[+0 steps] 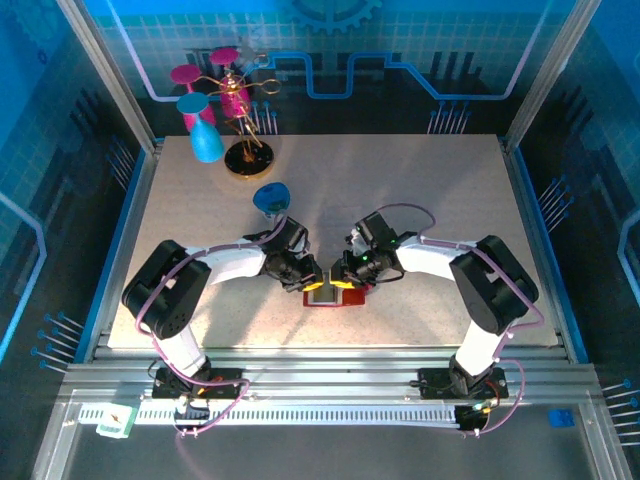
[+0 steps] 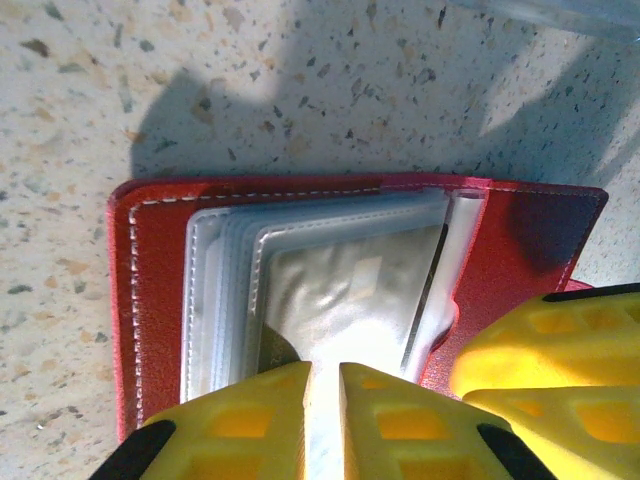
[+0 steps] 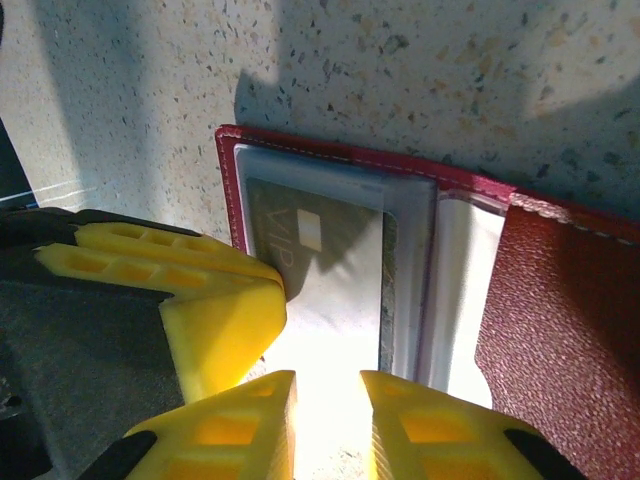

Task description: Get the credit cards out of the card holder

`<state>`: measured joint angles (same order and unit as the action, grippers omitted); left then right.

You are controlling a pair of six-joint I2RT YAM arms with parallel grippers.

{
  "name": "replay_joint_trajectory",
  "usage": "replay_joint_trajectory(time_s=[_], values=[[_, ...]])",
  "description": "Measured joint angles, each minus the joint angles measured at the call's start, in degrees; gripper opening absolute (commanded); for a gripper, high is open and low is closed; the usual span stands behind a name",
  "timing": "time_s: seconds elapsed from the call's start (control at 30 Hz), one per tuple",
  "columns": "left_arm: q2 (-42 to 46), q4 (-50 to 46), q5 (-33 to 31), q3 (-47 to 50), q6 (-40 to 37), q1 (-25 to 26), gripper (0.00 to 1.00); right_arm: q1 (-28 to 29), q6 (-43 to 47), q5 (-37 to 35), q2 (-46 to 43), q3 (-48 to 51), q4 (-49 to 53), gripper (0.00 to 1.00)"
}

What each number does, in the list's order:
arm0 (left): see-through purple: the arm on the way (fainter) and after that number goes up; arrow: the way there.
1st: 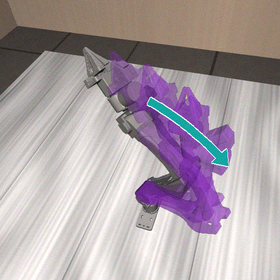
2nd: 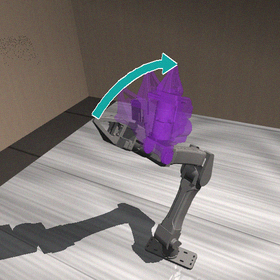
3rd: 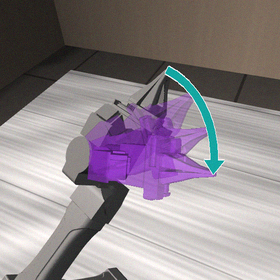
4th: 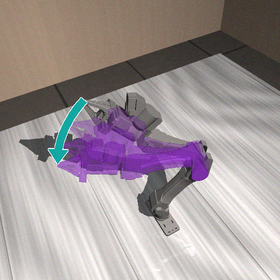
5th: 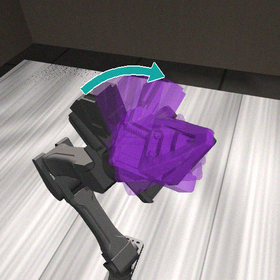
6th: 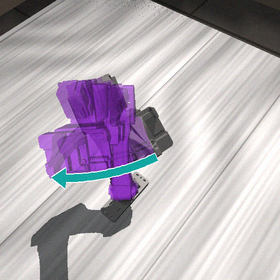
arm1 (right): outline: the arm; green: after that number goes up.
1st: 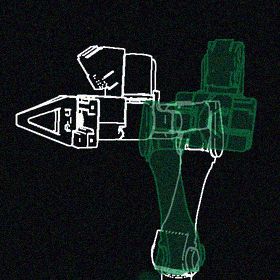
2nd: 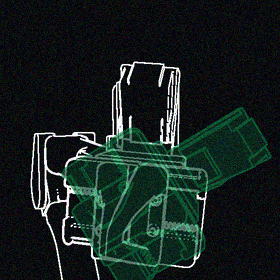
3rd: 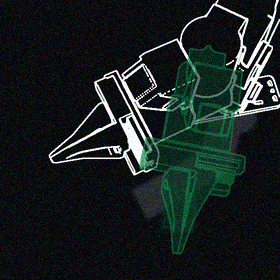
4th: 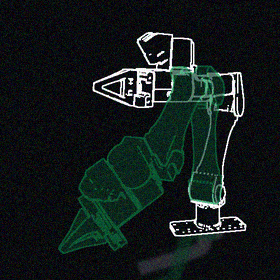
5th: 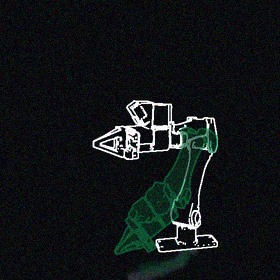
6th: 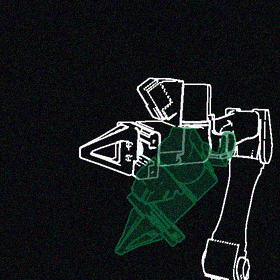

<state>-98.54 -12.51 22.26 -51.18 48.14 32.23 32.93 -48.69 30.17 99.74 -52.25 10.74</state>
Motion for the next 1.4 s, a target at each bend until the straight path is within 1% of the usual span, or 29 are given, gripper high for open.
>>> replay_joint_trajectory(time_s=[0.93,1.4], values=[[0.00,-0.04,0.00,0.00,-0.02,0.00,0.16,0.02,0.28,1.51,3.08,0.09,-1.33,0.21],[0.00,-0.26,-0.13,0.00,-0.04,0.00,0.16,0.55,3.28,-1.90,3.13,-1.88,3.43,0.22]])
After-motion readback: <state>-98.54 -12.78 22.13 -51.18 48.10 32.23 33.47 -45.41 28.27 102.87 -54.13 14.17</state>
